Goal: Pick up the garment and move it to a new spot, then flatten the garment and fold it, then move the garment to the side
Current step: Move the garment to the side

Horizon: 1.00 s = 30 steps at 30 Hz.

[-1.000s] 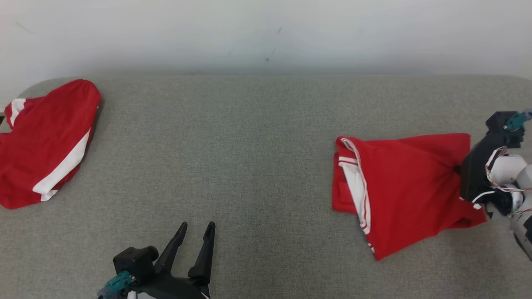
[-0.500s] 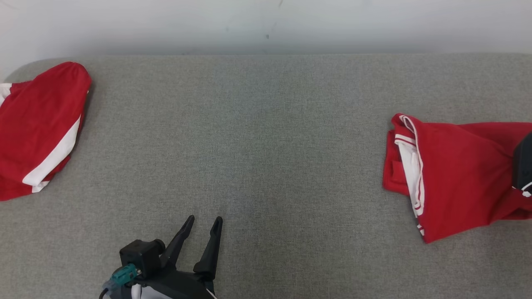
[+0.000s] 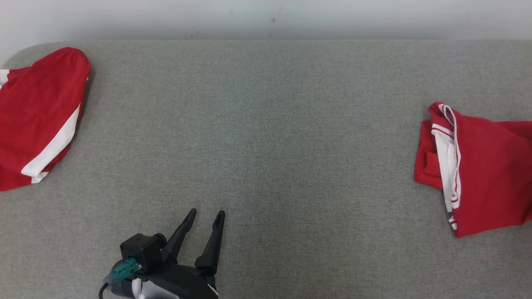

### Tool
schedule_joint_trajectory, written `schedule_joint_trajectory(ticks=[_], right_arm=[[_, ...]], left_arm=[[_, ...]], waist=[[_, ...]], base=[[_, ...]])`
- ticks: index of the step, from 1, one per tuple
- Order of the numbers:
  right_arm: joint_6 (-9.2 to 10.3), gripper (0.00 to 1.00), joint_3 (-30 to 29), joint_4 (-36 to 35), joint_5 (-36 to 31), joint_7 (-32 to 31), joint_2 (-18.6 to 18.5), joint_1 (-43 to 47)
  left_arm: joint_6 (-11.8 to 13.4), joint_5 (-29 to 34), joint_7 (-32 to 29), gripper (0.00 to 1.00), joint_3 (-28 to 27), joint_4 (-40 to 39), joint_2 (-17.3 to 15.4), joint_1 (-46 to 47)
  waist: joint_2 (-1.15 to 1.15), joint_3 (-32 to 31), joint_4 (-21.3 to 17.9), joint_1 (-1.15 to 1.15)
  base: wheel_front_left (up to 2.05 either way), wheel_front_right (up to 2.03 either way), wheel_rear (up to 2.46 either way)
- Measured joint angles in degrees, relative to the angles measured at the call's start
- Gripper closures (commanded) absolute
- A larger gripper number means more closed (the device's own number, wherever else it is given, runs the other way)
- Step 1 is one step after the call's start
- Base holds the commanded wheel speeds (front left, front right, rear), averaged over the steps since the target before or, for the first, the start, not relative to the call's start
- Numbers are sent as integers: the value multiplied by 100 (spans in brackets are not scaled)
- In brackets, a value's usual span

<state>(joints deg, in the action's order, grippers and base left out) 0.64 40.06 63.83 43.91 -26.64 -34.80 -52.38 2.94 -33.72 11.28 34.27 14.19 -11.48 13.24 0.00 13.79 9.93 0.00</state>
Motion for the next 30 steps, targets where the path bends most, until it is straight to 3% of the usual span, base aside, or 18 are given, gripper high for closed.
schedule_joint_trajectory(ticks=[16, 17, 18, 19, 26, 30], right_arm=[[96, 100, 215, 168, -338, 348, -125, -291], [96, 91, 232, 178, -355, 367, -125, -309], [96, 35, 268, 191, -402, 392, -120, -332], [96, 0, 286, 211, -443, 394, -104, -346], [86, 0, 371, 374, -523, 403, -48, -349], [-74, 0, 222, 201, -446, 946, -24, -346]], left_arm=[[1, -1, -14, 0, -33, -11, 5, 135], [1, -1, -14, 0, -36, -5, 5, 136], [1, -1, -14, 0, -46, 11, 8, 138], [2, -1, -14, 0, -57, 36, 8, 141], [2, -19, -9, 0, -102, 229, 4, 143], [0, -59, 20, 0, -133, 339, 14, 140]], waist=[[0, 300, 184, 0], [0, 301, 188, -1], [0, 297, 190, 0], [0, 285, 189, 0], [0, 90, 144, 0], [0, -97, 104, 0]], base=[[0, 0, 0], [0, 0, 0], [0, 0, 0], [0, 0, 0], [0, 0, 0], [0, 0, 0]])
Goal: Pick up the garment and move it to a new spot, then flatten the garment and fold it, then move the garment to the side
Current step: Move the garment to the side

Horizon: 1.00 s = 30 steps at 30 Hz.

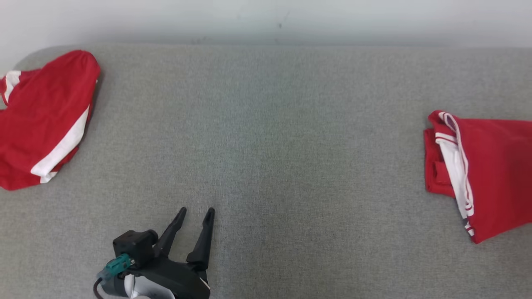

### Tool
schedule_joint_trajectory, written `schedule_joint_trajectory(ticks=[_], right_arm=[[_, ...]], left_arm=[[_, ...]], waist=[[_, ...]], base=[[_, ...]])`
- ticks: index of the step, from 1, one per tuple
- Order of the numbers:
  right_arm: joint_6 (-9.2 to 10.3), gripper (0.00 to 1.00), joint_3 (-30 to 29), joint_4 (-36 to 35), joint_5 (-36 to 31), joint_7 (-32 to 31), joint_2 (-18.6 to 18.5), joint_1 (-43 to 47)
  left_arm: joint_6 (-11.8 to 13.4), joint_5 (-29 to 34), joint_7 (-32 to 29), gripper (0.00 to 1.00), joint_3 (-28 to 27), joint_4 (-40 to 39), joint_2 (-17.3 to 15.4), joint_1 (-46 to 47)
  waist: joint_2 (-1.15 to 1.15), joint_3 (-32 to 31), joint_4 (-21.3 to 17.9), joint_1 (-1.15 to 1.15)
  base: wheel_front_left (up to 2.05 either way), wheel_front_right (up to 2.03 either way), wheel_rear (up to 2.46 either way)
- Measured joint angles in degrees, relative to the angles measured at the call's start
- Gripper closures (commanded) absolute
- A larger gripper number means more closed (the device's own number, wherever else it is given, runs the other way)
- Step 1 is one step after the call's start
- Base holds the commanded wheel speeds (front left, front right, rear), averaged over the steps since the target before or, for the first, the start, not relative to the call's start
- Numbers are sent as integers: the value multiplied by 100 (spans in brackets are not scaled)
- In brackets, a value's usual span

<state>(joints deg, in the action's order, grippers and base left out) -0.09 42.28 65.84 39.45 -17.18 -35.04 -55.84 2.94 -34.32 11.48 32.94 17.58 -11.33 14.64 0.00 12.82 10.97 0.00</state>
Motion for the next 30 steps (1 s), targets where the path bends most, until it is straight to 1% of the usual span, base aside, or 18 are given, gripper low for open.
schedule_joint_trajectory(ticks=[1, 3, 6, 7, 11, 14, 18, 19, 23, 26, 30], right_arm=[[-13, 0, -79, -73, 97, 168, 76, 14], [-129, 0, -136, -244, 203, 492, 278, 104], [-156, 0, -223, -414, 310, 955, 586, 438], [-194, 0, -252, -456, 349, 1099, 639, 570], [-269, 0, -370, -595, 486, 1639, 698, 956], [-270, 0, -509, -777, 609, 2083, 781, 1239], [-267, 0, -719, -1067, 800, 2698, 923, 1717], [-267, 0, -719, -1067, 800, 2698, 923, 1717], [-257, 0, -866, -1430, 964, 3174, 1024, 2214], [-238, 0, -889, -1771, 961, 3179, 1033, 2513], [-80, 0, -1178, -2206, 1057, 3181, 976, 2931]], left_arm=[[1, -1, 18, 0, -27, 27, -2, -7], [7, -19, 51, 0, -111, 70, -19, -40], [10, -62, 68, 0, -213, 133, -85, -168], [13, -68, 69, 0, -232, 147, -111, -234], [63, -204, 102, 0, -294, 181, -180, -459], [68, -215, 124, 0, -367, 180, -245, -575], [144, -235, 162, 0, -465, 174, -320, -794], [144, -235, 162, 0, -465, 174, -320, -794], [210, -238, 175, 0, -567, 94, -389, -1069], [214, -245, 177, 0, -641, 2, -469, -1216], [243, -243, 188, 0, -648, -120, -498, -1247]], waist=[[0, -53, -10, 0], [0, -169, -36, 0], [0, -354, -92, 0], [0, -418, -115, 0], [0, -674, -223, 1], [-1, -867, -313, 1], [-1, -1121, -426, 1], [-1, -1121, -426, 1], [-1, -1357, -537, 2], [-1, -1498, -628, 1], [-1, -1649, -728, 1]], base=[[0, 0, 0], [0, 0, 0], [0, 0, 0], [0, 0, 0], [0, 0, 0], [0, 0, 0], [0, 0, 0], [0, 0, 0], [0, 0, 0], [0, 0, 0], [0, 0, 0]])
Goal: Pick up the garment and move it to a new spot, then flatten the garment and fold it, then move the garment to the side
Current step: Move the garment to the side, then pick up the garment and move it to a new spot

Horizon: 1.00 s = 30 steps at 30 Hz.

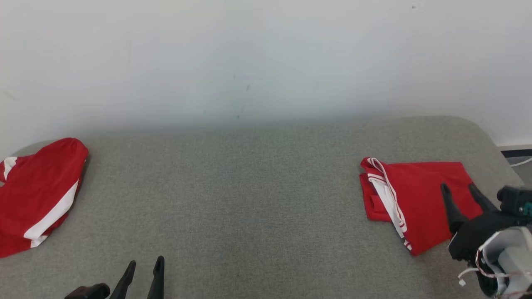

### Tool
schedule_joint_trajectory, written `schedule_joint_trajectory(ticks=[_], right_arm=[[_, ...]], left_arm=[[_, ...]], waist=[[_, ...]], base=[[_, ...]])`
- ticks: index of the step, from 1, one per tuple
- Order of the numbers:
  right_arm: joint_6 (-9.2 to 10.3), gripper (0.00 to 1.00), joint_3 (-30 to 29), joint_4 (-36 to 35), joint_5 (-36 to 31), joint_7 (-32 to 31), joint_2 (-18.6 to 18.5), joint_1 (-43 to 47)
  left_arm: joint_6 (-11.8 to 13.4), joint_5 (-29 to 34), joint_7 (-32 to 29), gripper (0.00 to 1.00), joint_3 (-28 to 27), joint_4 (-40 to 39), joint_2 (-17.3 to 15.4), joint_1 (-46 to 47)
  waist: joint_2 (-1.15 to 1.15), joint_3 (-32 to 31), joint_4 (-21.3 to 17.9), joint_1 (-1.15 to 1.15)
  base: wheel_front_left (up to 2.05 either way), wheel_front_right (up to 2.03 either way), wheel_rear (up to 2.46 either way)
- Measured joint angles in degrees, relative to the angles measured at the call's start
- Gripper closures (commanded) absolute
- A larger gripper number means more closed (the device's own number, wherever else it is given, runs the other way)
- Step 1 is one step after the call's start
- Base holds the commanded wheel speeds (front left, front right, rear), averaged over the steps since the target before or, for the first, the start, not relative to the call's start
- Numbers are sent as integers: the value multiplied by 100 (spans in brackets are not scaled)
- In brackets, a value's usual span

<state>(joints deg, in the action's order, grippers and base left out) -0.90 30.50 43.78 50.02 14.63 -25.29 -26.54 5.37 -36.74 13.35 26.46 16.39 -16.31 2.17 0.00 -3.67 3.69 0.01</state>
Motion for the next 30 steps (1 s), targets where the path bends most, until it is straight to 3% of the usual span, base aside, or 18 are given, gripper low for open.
schedule_joint_trajectory(ticks=[6, 17, 30], right_arm=[[283, 0, -364, -859, 77, -2, -82, 946], [689, 0, -755, -2792, -584, -2, -271, 2113], [802, 0, -1563, -3994, -1214, -1, -327, 2997]], left_arm=[[35, 7, 34, 0, -87, -186, -25, -107], [125, 111, 38, 0, -412, -704, -274, -526], [176, 456, -27, 0, -768, -1065, -358, -752]], waist=[[0, -157, -37, 0], [0, -222, -153, 0], [0, -38, -216, -1]], base=[[0, 0, 0], [0, 0, 0], [0, 0, 0]])
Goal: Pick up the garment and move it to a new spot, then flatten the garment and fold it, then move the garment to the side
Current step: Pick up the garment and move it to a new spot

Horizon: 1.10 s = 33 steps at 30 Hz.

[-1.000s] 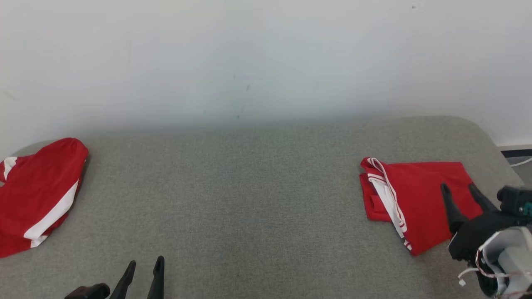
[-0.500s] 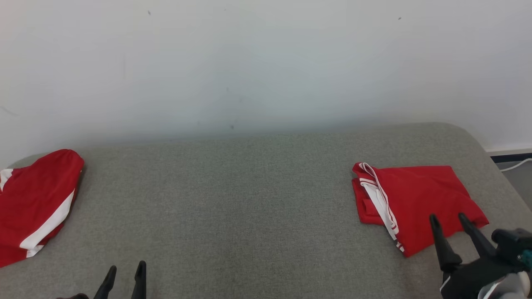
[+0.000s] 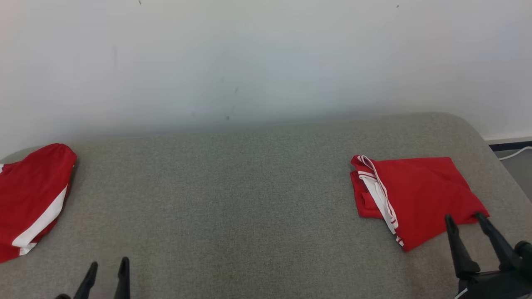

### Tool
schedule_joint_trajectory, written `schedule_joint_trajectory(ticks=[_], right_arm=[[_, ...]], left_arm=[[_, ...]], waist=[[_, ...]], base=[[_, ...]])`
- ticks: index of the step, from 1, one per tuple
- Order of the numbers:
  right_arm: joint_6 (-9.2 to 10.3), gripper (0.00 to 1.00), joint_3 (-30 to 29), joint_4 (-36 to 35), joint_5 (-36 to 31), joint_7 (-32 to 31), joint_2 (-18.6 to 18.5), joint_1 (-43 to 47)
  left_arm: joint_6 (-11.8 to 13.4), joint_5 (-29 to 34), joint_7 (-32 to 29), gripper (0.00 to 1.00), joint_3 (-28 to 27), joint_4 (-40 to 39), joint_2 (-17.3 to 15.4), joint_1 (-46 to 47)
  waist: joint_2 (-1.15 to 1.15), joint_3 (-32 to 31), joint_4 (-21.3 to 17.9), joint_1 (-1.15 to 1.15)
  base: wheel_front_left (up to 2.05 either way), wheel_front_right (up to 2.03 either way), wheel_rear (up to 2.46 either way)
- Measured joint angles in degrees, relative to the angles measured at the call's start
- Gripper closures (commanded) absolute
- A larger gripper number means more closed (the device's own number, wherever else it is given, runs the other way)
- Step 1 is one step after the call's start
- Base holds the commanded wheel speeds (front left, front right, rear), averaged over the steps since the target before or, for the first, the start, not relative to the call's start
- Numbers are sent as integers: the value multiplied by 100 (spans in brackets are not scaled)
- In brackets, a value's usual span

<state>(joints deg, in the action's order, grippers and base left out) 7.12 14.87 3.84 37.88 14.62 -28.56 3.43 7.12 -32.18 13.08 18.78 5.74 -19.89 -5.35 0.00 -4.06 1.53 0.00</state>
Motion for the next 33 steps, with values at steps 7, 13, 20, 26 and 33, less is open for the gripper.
schedule_joint_trajectory(ticks=[7, 13, 20, 26, 33], right_arm=[[0, 0, -664, -271, -155, 1, 253, 209], [1, 0, -920, -379, -154, 1, 527, 229], [1, 0, -1102, -417, -424, 1, 641, 385], [1, 0, -1181, -430, -543, 1, 710, 444], [1, 0, -1273, -479, -642, 1, 801, 565]], left_arm=[[-1, 22, -49, 0, -281, -252, 116, -3], [0, 22, -121, 0, -399, -334, 246, -8], [0, 272, -241, 0, -550, -331, 342, 6], [0, 914, -375, 0, -670, -257, 311, 62], [0, 1424, -508, 0, -791, -280, 439, 133]], waist=[[1, 69, 15, 0], [1, 156, 9, 0], [1, 235, 72, 0], [1, 271, 186, 0], [1, 289, 440, 0]], base=[[0, 0, 0], [0, 0, 0], [0, 0, 0], [0, 0, 0], [0, 0, 0]])
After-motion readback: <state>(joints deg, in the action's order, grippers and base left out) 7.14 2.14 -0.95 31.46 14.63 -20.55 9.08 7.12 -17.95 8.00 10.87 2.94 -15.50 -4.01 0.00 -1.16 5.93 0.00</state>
